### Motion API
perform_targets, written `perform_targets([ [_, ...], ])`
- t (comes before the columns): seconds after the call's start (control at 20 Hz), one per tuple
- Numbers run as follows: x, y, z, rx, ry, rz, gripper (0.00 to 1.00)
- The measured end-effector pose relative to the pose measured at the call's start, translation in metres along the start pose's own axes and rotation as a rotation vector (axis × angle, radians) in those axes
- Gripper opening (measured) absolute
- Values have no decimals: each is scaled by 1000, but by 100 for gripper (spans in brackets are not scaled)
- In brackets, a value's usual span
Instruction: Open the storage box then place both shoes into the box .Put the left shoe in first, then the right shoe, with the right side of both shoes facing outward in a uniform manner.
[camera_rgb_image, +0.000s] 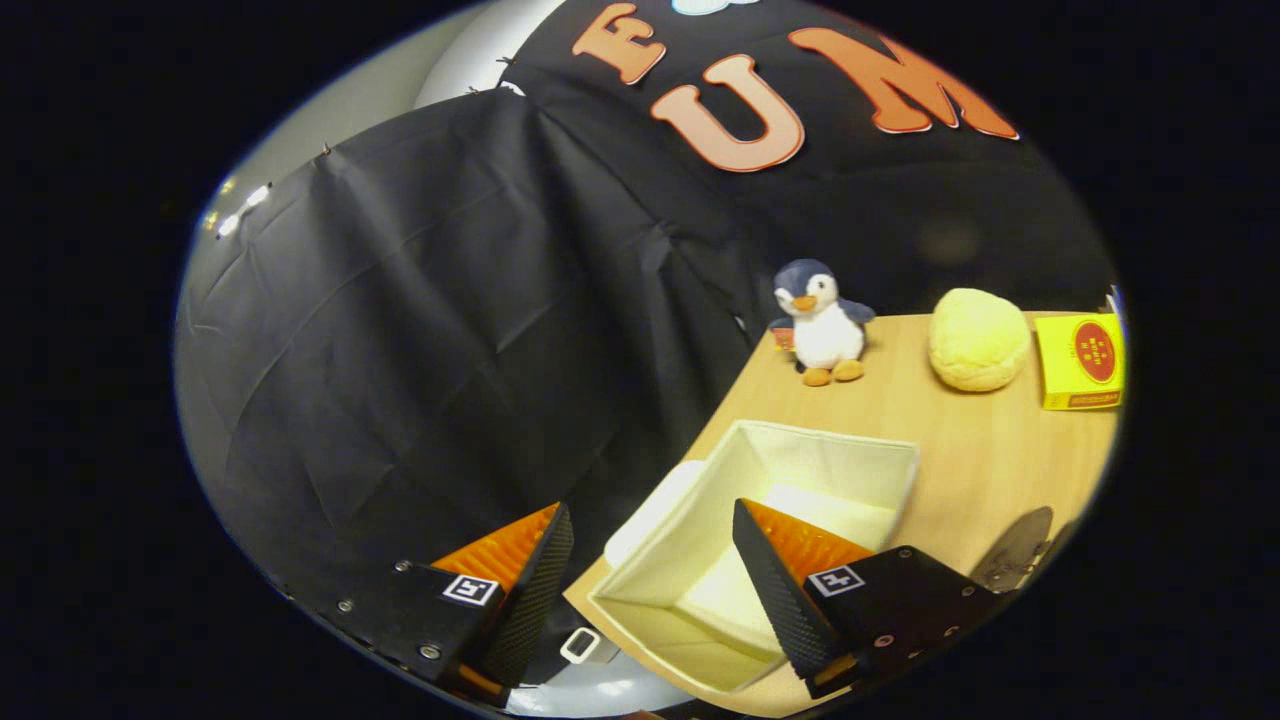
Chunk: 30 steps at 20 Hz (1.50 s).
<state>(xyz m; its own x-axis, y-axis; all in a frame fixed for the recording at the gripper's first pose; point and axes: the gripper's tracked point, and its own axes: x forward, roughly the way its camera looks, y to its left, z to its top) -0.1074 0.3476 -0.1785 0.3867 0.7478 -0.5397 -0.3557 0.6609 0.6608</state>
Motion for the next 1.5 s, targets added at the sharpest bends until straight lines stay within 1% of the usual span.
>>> perform_targets([
  [0.2,-34,-78,-19,-18,19,-159,97],
  [0.45,-74,-163,-59,-28,75,-344,98],
  [0.75,-108,-233,-103,-40,168,-499,97],
  [0.85,-117,-252,-119,-43,199,-539,95],
  [1.15,-113,-291,-151,-21,240,-614,86],
  [1.2,-109,-297,-155,-12,244,-620,82],
  [1.35,-102,-314,-157,9,227,-662,76],
  [1.45,-95,-323,-160,22,223,-683,69],
  [1.5,-95,-327,-161,22,222,-697,62],
])
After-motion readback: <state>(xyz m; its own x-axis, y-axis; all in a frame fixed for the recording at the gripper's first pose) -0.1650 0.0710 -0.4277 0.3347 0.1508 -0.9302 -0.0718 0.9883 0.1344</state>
